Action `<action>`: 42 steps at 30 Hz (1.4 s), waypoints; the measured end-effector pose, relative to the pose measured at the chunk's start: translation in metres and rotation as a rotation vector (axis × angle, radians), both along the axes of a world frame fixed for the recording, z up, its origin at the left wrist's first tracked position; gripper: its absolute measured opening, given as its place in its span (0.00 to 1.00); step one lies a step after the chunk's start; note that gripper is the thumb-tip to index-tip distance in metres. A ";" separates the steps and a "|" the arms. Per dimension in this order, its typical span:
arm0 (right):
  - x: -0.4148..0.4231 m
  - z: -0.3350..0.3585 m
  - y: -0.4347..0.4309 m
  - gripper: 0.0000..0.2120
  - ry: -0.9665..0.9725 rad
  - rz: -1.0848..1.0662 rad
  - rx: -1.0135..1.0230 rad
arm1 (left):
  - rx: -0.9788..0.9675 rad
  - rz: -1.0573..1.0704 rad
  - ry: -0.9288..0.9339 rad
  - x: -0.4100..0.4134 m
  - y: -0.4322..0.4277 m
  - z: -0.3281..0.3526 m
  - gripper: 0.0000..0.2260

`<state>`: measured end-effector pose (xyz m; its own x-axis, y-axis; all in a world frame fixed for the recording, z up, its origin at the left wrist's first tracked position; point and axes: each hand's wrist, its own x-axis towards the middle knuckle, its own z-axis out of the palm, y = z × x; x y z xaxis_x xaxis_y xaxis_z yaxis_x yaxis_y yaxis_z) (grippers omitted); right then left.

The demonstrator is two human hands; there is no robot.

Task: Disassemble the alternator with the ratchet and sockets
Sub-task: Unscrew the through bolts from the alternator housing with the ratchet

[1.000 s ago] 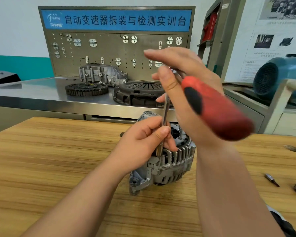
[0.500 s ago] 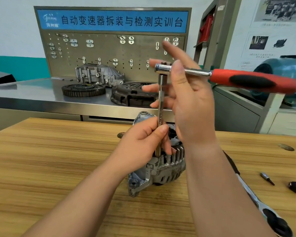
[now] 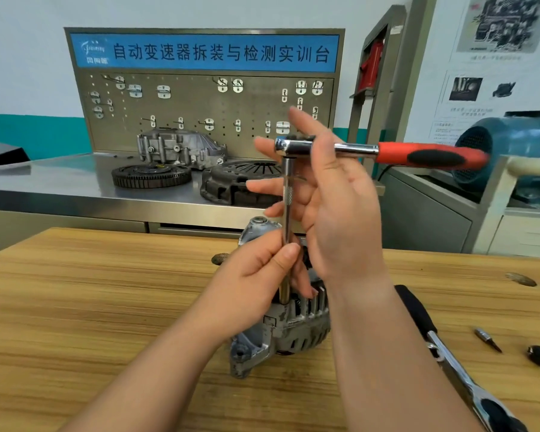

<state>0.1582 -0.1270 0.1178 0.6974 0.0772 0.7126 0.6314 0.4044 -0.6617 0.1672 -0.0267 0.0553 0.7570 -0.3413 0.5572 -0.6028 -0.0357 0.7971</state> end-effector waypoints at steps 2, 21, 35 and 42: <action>-0.002 0.000 -0.003 0.13 -0.224 -0.255 -0.102 | 0.015 0.034 0.000 0.000 -0.002 -0.001 0.14; 0.007 -0.004 -0.002 0.13 -0.390 -0.374 -0.145 | -0.043 0.126 -0.030 -0.003 -0.006 -0.007 0.14; 0.005 -0.004 0.001 0.15 -0.039 -0.047 -0.006 | -0.086 0.037 -0.039 -0.004 -0.005 -0.005 0.14; -0.001 0.000 0.001 0.15 -0.293 -0.192 -0.133 | -0.068 0.119 -0.055 -0.002 -0.011 -0.009 0.16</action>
